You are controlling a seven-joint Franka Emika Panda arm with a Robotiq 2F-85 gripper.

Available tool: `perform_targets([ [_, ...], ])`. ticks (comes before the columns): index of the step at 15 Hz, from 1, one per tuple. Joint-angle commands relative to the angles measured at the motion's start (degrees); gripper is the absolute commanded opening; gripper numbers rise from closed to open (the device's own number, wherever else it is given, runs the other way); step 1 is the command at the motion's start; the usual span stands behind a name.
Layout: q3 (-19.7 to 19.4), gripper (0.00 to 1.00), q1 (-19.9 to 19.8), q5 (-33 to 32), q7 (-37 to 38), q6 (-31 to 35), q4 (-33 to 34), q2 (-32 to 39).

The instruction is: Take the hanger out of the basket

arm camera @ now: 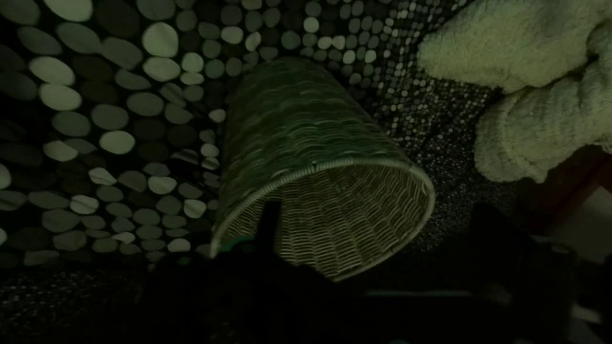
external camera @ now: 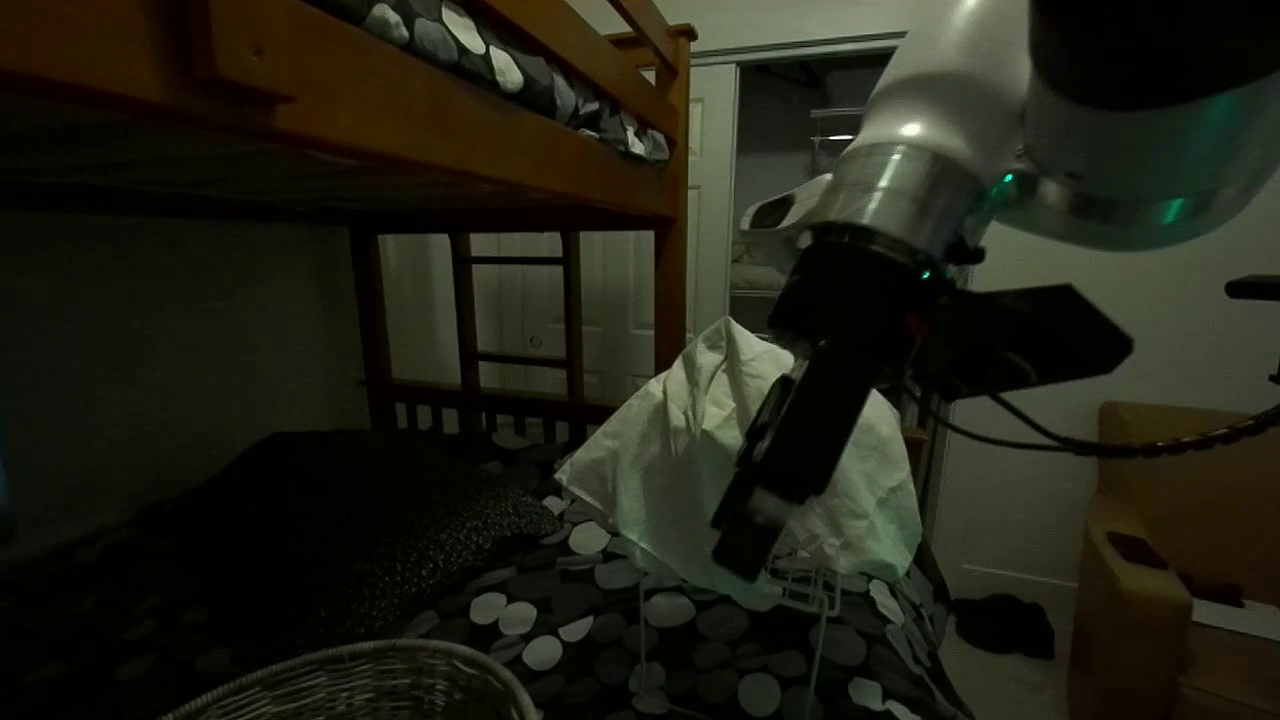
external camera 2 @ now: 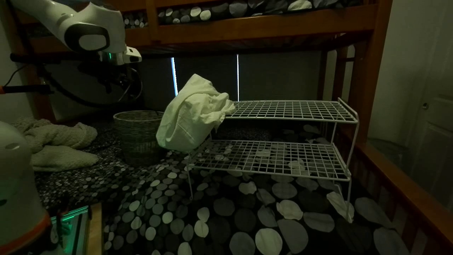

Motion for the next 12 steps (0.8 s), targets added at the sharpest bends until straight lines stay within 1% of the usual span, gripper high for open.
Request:
perform_targets([
  [1, 3.1, 1.00, 6.0, 4.4, -3.2, 10.4, 5.7, 13.9],
  [2, 3.1, 1.00, 7.0, 4.7, -3.4, 12.2, 7.3, 16.8],
  [3, 1.5, 1.00, 6.6, 2.0, -0.7, 9.5, 3.9, 10.7],
  [5, 2.4, 1.00, 7.9, 2.5, -1.0, 12.0, 6.2, 15.6],
  [7, 2.4, 1.00, 7.7, 2.6, -1.7, 12.0, 7.5, 17.5],
  [8, 4.0, 1.00, 7.4, 1.9, -1.0, 19.1, 7.6, 19.9],
  [9, 5.1, 1.00, 7.2, 0.5, -1.7, 25.3, 8.1, 22.4],
  [10, 7.2, 1.00, 5.1, 0.7, -4.3, 29.8, 9.8, 25.0],
  [12, 7.2, 1.00, 5.9, -2.3, -7.5, 38.9, 12.6, 32.0],
])
